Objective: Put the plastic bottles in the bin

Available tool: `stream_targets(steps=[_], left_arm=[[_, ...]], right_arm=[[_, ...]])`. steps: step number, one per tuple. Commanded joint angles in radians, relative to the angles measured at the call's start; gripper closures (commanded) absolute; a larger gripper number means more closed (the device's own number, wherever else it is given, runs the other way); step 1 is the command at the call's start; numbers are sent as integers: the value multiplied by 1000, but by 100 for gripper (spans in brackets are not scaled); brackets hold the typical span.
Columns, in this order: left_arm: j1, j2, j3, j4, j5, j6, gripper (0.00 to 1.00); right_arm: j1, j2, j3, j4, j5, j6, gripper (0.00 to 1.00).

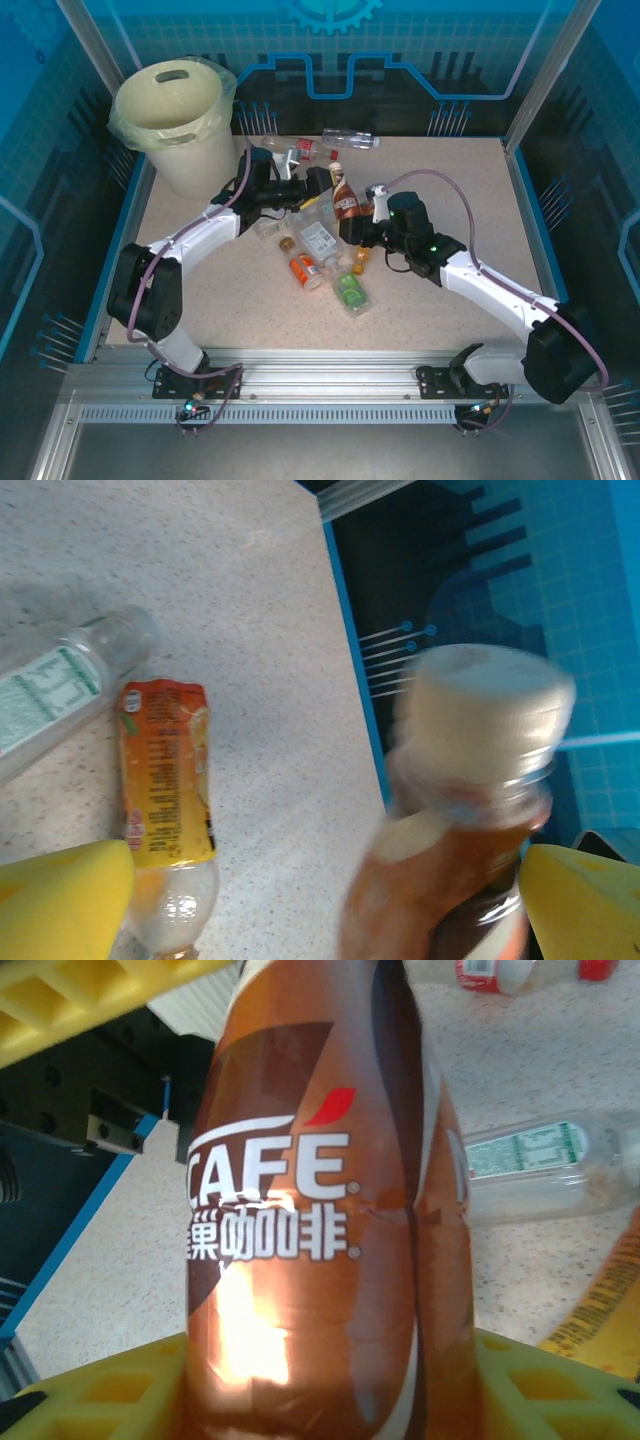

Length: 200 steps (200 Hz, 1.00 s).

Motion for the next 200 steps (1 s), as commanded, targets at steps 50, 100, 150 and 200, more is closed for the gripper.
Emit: stream_targets(steps=[50, 100, 150, 200], left_arm=[[-75, -22, -21, 72, -1, 70, 9], [-80, -30, -12, 39, 36, 121, 41], [-80, -34, -18, 55, 0, 106, 50], [-72, -37, -19, 50, -32, 89, 54]], right_arm=[[17, 55, 31, 126, -134, 57, 59], [21, 42, 24, 141, -162, 42, 55], [21, 12, 14, 116, -159, -2, 34], [22, -12, 34, 19, -148, -80, 17]])
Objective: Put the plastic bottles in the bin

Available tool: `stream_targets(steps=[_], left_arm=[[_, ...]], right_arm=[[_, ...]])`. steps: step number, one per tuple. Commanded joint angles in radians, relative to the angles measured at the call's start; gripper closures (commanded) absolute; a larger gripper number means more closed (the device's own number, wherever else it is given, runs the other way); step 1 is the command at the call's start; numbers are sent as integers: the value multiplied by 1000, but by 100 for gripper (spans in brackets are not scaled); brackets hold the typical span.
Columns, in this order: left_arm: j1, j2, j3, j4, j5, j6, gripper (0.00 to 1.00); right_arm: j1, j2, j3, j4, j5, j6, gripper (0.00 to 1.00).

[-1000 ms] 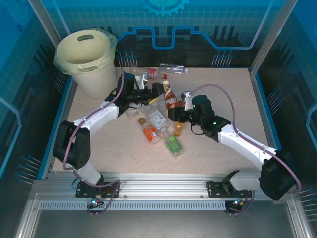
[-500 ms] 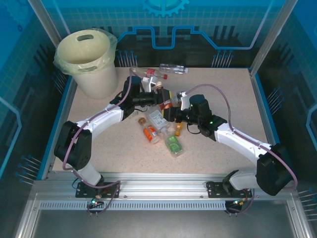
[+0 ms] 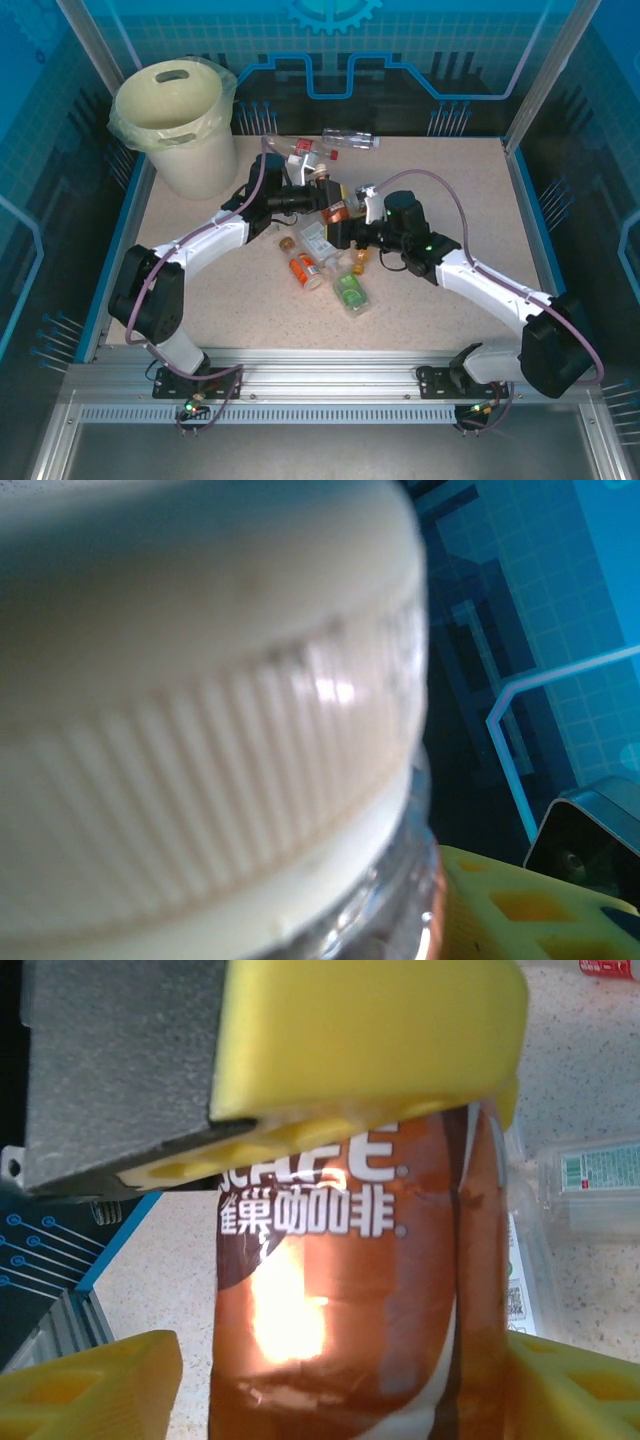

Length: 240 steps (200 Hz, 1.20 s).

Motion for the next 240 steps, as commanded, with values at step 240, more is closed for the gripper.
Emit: stream_targets(steps=[240], left_arm=[[259, -264, 82, -255, -432, 90, 56]], right_arm=[[9, -200, 39, -227, 292, -197, 0]])
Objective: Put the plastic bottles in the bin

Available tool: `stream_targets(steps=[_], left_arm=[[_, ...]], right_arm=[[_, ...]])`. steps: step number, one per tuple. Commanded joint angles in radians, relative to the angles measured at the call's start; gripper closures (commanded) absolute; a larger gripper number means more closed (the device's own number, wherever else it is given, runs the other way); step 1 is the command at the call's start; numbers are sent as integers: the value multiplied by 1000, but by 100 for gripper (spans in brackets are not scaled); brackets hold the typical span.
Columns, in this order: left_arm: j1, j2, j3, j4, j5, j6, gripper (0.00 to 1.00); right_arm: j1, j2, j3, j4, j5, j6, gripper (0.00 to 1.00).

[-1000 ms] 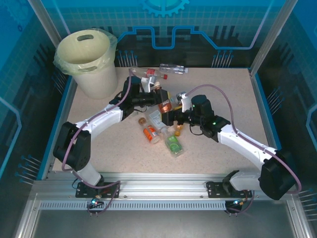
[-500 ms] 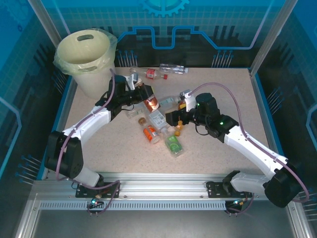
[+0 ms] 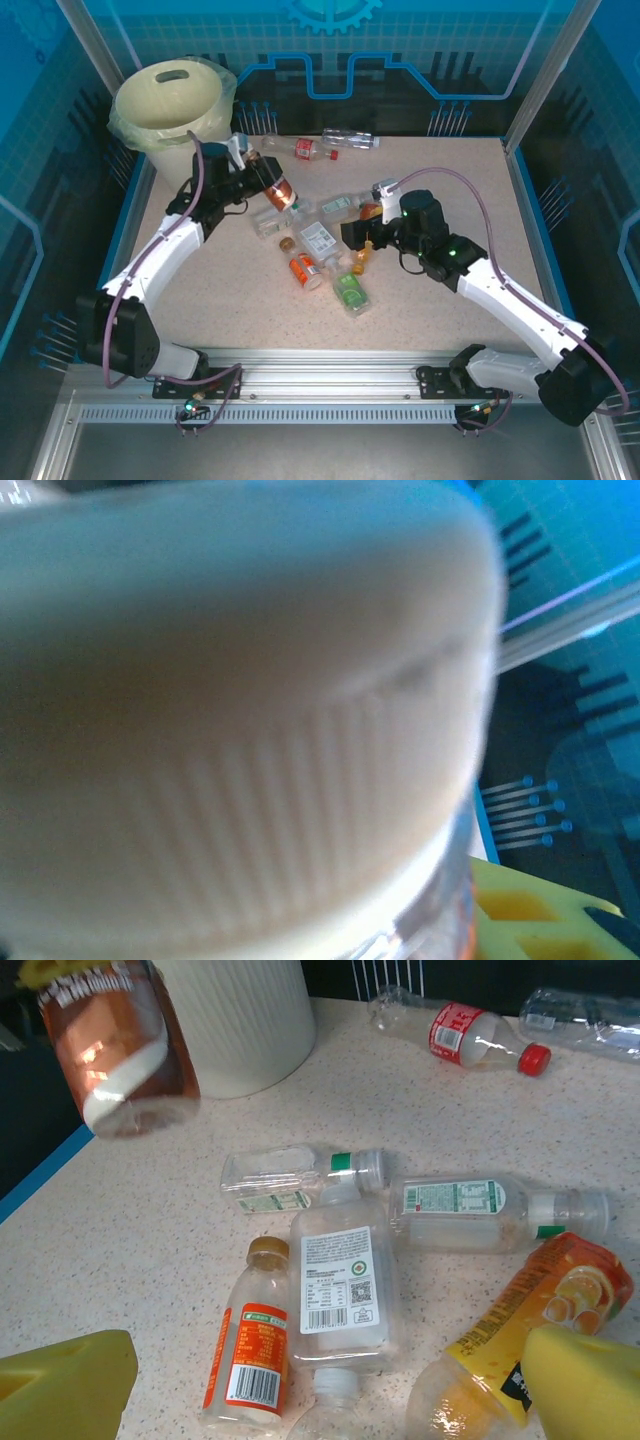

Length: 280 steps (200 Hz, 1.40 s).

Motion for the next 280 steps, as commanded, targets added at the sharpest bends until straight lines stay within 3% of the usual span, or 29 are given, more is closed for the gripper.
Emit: stream_targets(steps=[1, 55, 143, 179, 280], left_arm=[[23, -25, 82, 28, -70, 3, 56], [99, 18, 184, 105, -140, -90, 55], [178, 196, 388, 135, -357, -179, 54], [240, 266, 482, 139, -366, -244, 54], [356, 437, 681, -72, -614, -393, 51]], right_arm=[[10, -33, -20, 29, 44, -3, 0], [10, -56, -37, 29, 52, 1, 0], [10, -57, -38, 35, 37, 13, 0], [11, -66, -44, 33, 45, 14, 0], [10, -64, -44, 29, 44, 44, 0]])
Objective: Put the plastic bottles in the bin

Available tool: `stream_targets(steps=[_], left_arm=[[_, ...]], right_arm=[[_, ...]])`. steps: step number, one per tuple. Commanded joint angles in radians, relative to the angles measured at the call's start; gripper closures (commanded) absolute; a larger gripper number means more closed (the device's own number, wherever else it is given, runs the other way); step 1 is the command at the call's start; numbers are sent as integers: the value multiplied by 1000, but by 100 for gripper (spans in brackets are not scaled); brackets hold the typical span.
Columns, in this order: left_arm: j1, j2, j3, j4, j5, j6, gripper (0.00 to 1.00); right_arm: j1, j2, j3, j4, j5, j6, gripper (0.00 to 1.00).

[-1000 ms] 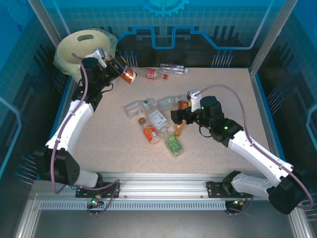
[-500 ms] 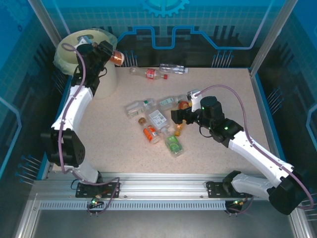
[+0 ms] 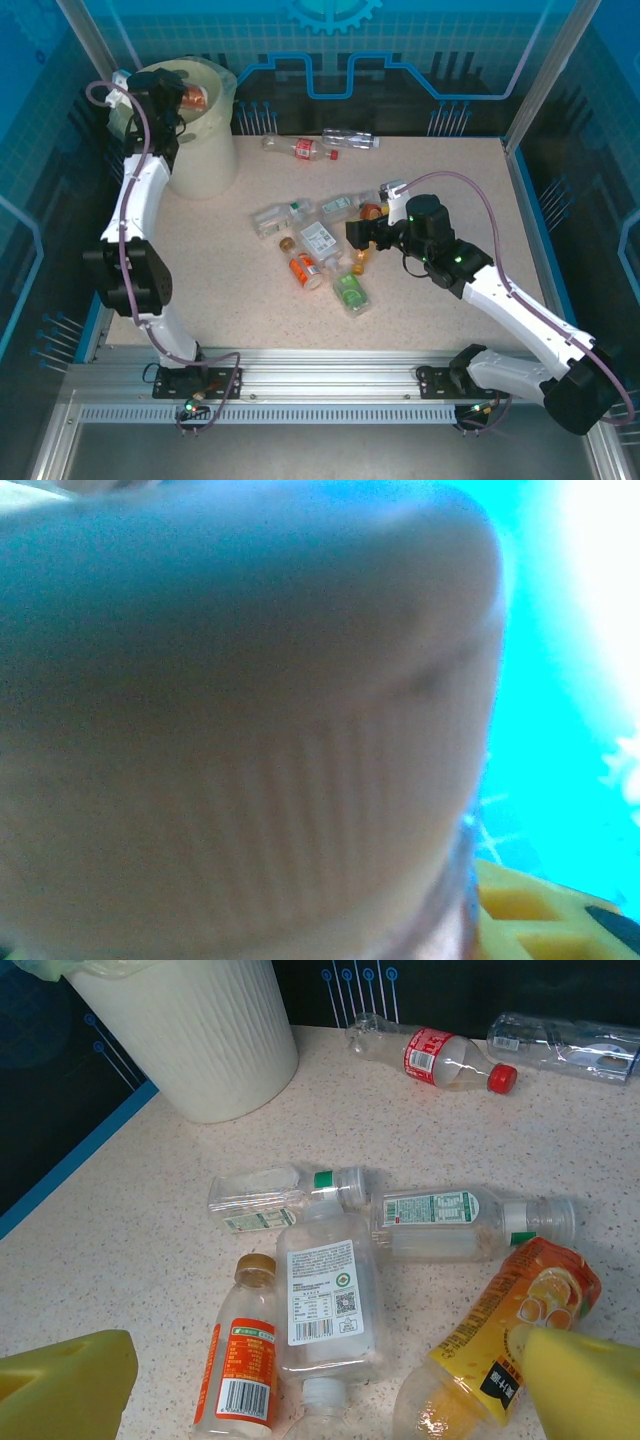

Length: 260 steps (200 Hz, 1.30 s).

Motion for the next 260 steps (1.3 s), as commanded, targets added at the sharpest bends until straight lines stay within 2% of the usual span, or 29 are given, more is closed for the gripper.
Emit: stream_targets(steps=[1, 22, 48, 73, 125, 184, 260], left_arm=[[23, 49, 81, -83, -86, -44, 51], [29, 63, 114, -131, -107, -47, 46], [29, 58, 123, -181, -120, -64, 32], [29, 60, 134, -200, -113, -74, 23], [29, 37, 133, -207, -120, -73, 19], [19, -30, 85, -171, -79, -59, 14], [-67, -153, -26, -91, -74, 64, 3]], right_arm=[[11, -15, -9, 5, 0, 18, 0], [11, -25, -16, 3, 11, 23, 0], [9, -35, -17, 9, 24, 27, 0], [10, -37, -17, 6, 27, 28, 0], [11, -45, -30, -5, 37, 34, 0], [10, -40, -47, 4, 39, 41, 0], [10, -34, -56, 15, 34, 52, 0]])
